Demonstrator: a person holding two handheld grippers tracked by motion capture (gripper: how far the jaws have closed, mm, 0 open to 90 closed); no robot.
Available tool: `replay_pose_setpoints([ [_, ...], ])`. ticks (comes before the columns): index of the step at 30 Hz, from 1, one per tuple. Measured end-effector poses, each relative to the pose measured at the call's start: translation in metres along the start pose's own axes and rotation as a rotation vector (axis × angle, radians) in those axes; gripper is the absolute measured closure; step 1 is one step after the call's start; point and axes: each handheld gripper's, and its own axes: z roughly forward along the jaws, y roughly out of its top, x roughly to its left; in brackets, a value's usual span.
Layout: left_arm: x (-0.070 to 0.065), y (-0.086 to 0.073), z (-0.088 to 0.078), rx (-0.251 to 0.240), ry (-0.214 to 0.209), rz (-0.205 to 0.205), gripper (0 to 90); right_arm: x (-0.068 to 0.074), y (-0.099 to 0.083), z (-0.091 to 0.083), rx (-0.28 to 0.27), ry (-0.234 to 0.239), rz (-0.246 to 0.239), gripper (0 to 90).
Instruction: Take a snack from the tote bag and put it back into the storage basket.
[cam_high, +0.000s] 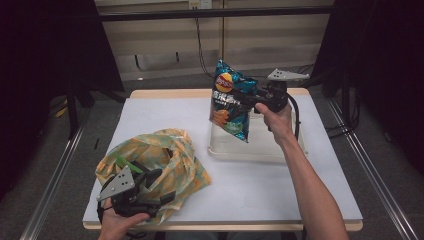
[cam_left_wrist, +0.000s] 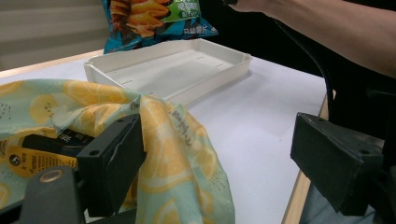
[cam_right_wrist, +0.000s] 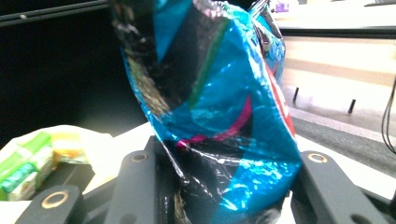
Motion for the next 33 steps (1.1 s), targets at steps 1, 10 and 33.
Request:
replay_pose_setpoints([
  [1, 0.000, 0.000, 0.000, -0.001, 0.000, 0.000, 17.2, -0.003, -0.001, 0.001, 0.005, -0.001, 0.001, 57.3],
  [10, 0.001, -0.001, 0.000, -0.001, -0.010, 0.002, 17.2, -0.023, 0.005, 0.001, 0.021, -0.024, 0.003, 57.1],
  [33, 0.003, -0.004, 0.002, 0.016, -0.010, -0.001, 17.3, -0.047, -0.023, 0.038, 0.110, -0.049, 0.033, 56.6],
])
